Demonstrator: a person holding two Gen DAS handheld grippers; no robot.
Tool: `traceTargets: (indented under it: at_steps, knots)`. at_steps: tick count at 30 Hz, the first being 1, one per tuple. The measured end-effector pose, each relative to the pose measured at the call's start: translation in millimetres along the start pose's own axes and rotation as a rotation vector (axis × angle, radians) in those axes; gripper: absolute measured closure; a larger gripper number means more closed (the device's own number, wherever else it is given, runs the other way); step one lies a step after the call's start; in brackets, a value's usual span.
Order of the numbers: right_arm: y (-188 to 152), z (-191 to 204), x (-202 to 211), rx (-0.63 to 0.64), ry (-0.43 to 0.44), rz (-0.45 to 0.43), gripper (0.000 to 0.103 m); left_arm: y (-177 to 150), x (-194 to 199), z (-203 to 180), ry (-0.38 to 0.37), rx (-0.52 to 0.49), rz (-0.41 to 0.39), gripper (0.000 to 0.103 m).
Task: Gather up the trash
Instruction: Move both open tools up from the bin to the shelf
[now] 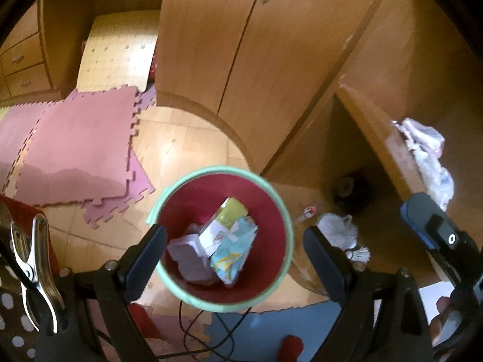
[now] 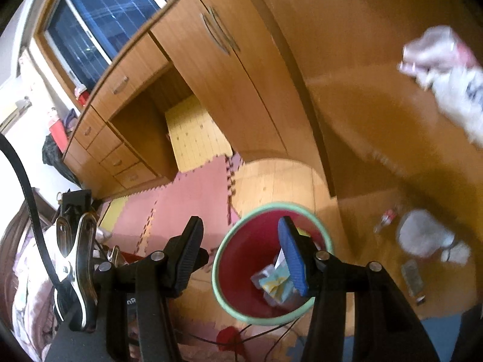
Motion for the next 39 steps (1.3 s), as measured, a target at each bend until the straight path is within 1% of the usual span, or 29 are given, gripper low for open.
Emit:
traceTargets:
  at_steps: [7,13,17,21,27,31,34,39]
  knots:
    - [18.8,-3.0,39.9,0.053,-0.054,-0.102,0.050,9.8,16.2,-38.7,-0.049,-0.071,-0.037,0.009]
    - [26.9,-18.7,68.7,0.042,-0.091,-0.156,0.050,13.2,18.6,-80.4,-0.093,-0.122,-0.042,0.009]
    - [30.5,-33.8,85.6,0.033,-0.132,-0.185,0.050,14.8,16.4,-106.7,-0.127,-0.146,-0.036,0.009]
    - [34.1,-55.3,103.0,0.020,-0.185,-0.217,0.050,20.3,14.0,-134.3,-0.146,-0.180,-0.047,0.009]
    - [38.5,-89.3,122.1,-0.040,-0.252,-0.248,0.050,27.5,-0.4,-171.5,-0.170,-0.220,-0.056,0.009]
    - [45.3,-117.5,133.4,-0.083,-0.315,-0.271,0.050,23.4,-15.1,-186.0,-0.199,-0.225,-0.028,0.009]
    - [52.5,-146.1,139.5,-0.118,-0.379,-0.278,0.050,22.6,-20.0,-193.5,-0.223,-0.222,-0.014,0.009]
    - [69.2,-185.9,147.7,-0.129,-0.479,-0.270,0.050,22.8,-21.7,-207.7,-0.223,-0.259,-0.032,0.009]
Point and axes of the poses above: each gripper's, at about its wrist camera, not at the fingertips, and x roughly against the way its jaws point, z to its left, y to its top, the point moved 7 cm from there along -x, roughly the way its jaws point, and after that the axes turned 1 degree about z, right-handed, at the moved point
